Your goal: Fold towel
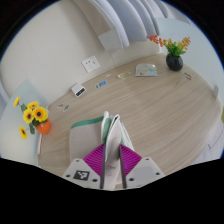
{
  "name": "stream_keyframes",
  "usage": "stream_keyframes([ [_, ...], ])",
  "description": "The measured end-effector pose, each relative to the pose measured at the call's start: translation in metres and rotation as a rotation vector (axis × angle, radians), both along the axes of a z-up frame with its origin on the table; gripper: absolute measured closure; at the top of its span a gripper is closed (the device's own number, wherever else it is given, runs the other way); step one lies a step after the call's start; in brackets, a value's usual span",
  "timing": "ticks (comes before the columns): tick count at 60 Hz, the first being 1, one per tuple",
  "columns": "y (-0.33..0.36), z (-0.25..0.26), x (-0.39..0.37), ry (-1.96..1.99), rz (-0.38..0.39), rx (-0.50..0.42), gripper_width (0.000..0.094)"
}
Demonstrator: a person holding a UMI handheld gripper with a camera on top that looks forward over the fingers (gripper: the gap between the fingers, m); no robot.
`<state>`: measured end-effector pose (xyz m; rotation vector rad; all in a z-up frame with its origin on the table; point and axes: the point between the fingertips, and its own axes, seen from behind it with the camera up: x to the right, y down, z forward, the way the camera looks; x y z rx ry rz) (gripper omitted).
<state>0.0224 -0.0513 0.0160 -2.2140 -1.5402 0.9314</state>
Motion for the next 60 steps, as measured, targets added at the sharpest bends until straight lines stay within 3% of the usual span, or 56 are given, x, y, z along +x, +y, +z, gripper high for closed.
stream_keyframes([
  [9, 0.014, 0.012, 0.005, 0.046, 0.088, 0.165, 0.0230],
  [14, 0.012, 0.036, 0.012, 0.079, 0.128, 0.194, 0.0084],
  [28, 0.040, 0.166, 0.096, 0.095, 0.198, 0.438, 0.0068],
  [36, 0.038, 0.235, 0.142, 0.150, 0.178, 0.524, 0.0080],
  [43, 0.029, 0.257, 0.160, 0.181, 0.157, 0.517, 0.0078],
  [60, 0.008, 0.249, 0.163, 0.165, 0.154, 0.501, 0.0083],
])
